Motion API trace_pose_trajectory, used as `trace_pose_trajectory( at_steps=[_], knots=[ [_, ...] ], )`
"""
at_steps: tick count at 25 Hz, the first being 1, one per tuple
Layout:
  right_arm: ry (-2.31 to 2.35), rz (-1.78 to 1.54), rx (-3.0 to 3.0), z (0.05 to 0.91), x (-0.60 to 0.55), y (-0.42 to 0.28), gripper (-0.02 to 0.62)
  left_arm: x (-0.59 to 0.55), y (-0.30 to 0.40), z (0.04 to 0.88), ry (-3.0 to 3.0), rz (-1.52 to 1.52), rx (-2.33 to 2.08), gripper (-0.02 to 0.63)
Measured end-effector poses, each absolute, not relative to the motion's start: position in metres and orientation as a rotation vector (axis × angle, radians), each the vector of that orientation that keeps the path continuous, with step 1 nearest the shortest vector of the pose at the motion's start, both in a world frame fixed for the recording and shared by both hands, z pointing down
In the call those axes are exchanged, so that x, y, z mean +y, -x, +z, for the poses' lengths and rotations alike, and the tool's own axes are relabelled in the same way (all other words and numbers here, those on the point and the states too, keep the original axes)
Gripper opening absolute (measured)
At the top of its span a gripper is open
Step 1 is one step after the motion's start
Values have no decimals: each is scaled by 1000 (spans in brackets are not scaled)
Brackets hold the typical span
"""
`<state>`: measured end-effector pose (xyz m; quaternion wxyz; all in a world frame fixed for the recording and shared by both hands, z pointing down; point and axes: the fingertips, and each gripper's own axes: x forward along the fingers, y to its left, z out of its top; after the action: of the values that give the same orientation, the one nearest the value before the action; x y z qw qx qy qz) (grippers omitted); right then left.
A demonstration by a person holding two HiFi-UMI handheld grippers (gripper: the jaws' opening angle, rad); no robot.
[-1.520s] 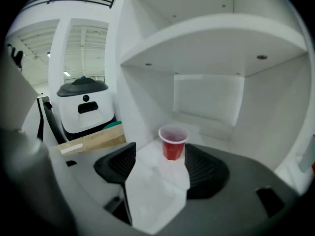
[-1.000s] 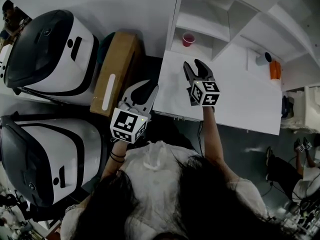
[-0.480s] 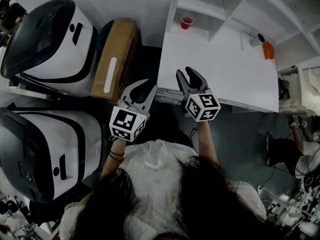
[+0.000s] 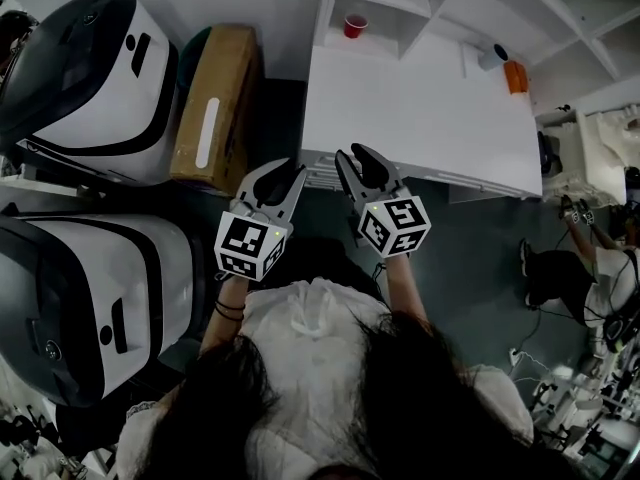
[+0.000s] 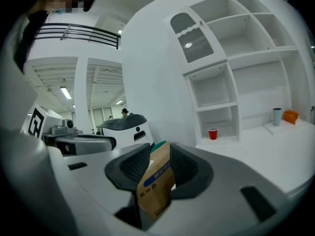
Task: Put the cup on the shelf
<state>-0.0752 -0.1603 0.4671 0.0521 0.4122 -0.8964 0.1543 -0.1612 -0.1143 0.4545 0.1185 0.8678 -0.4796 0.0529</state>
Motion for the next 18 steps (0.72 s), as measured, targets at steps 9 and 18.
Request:
trace_pose_trajectory(
  at_steps=[9,18],
  knots=[
    [-1178,439,-2709,478,-118,66,129,-84,132,466,-2516,178,-1358,83],
    [-1204,495,-2747,476,-64,-1,129,-41,75,463,-2517,199,-1383,81]
  ],
)
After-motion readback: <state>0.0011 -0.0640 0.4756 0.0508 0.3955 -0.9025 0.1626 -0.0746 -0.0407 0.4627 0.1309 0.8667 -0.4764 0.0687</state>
